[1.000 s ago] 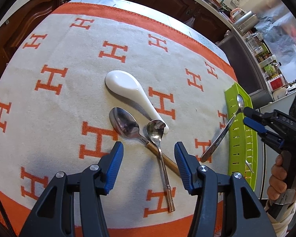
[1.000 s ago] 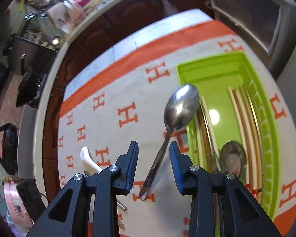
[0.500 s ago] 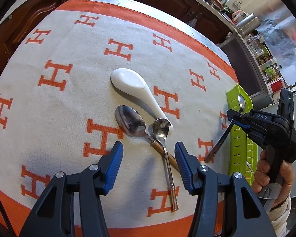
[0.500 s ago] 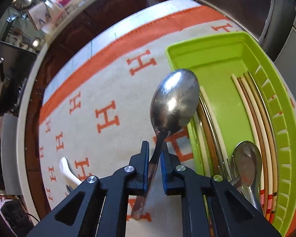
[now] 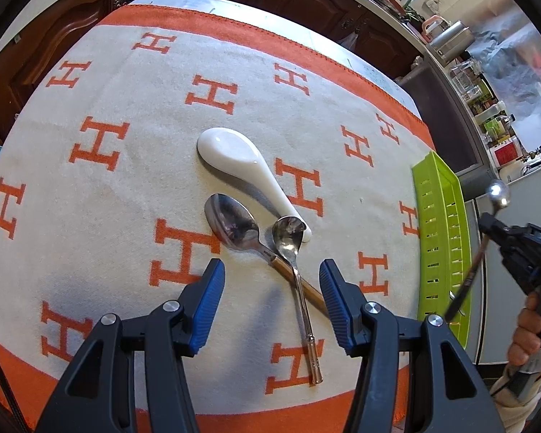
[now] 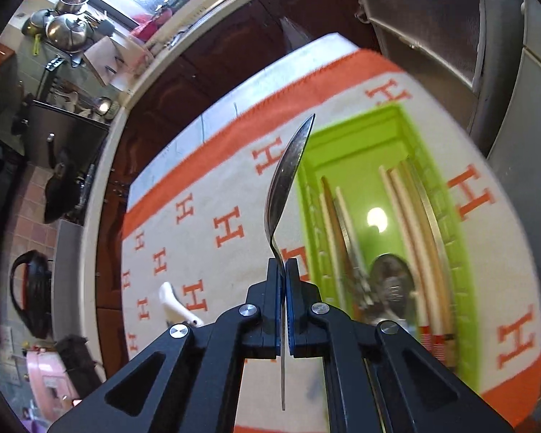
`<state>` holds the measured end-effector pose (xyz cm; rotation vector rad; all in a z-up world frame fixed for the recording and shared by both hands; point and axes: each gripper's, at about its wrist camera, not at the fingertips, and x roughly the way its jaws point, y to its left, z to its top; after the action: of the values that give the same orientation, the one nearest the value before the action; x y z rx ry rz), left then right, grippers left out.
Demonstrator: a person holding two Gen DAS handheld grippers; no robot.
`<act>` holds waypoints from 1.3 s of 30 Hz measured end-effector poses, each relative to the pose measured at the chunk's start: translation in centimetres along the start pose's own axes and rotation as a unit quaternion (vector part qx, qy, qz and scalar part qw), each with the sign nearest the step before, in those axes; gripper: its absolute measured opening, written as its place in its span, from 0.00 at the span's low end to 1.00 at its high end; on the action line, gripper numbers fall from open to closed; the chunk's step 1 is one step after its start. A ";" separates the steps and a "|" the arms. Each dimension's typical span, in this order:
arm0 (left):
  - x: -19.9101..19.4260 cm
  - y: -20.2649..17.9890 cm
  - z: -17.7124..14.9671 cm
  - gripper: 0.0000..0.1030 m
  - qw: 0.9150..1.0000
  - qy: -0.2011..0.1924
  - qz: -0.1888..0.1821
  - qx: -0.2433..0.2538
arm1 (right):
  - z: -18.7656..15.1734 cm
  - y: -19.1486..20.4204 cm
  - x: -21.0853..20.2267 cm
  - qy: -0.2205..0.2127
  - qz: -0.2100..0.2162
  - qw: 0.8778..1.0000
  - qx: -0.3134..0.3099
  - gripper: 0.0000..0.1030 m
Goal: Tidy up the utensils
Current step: 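Lower the long spoon into the green tray and open the right gripper, then grasp the white ceramic spoon by its handle with the left gripper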
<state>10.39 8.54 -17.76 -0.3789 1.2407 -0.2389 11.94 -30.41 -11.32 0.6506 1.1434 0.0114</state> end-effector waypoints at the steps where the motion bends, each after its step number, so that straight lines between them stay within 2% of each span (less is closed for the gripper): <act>1: 0.0 -0.1 0.1 0.51 1.000 0.000 0.001 0.001 | 0.3 -0.1 -1.2 0.001 -0.004 1.000 -0.007 0.02; 4: 0.0 -0.4 0.3 0.51 1.000 -0.002 0.003 0.002 | 1.2 -0.6 -3.9 -0.005 -0.036 0.998 -0.041 0.02; 6: -0.2 -0.4 0.7 0.51 1.000 -0.004 0.005 0.001 | 1.4 -0.3 -4.2 0.006 -0.069 0.994 -0.085 0.02; 9: -0.5 -0.2 1.5 0.51 1.000 -0.006 0.003 -0.006 | 0.8 -0.5 -3.5 0.022 -0.130 0.981 -0.140 0.02; 12: -0.8 0.3 2.4 0.52 1.000 -0.007 -0.003 -0.019 | -0.1 -0.8 -1.3 0.046 -0.160 0.973 -0.161 0.02; 15: -0.9 0.9 3.1 0.52 0.999 -0.006 -0.006 -0.033 | -0.5 -1.3 0.4 0.061 -0.171 0.970 -0.160 0.03; 17: -0.8 1.3 3.4 0.52 0.999 -0.004 -0.007 -0.042 | -0.7 -1.5 1.0 0.064 -0.178 0.970 -0.150 0.11; 19: -0.5 1.7 3.8 0.52 0.998 -0.001 -0.013 -0.053 | -0.6 -1.8 1.2 0.060 -0.171 0.974 -0.139 0.17; 23: 0.4 2.3 4.4 0.52 0.996 0.006 -0.031 -0.082 | -0.6 -1.6 0.5 0.039 -0.154 0.980 -0.124 0.19; 28: 2.0 2.6 5.5 0.52 0.992 0.008 -0.056 -0.113 | -0.9 -1.7 -1.3 0.021 -0.110 0.989 -0.093 0.20; 35: 4.0 2.0 6.4 0.52 0.990 0.011 -0.055 -0.126 | -2.2 -1.8 -2.8 0.010 -0.070 0.995 -0.073 0.20; 39: 5.1 1.4 6.7 0.52 0.990 0.018 -0.054 -0.130 | -2.7 -1.8 -3.4 0.002 -0.062 0.995 -0.073 0.20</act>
<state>18.28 8.88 -20.92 -0.6710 1.2917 -0.1772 7.63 -31.80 -10.02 0.4497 1.1738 -0.0105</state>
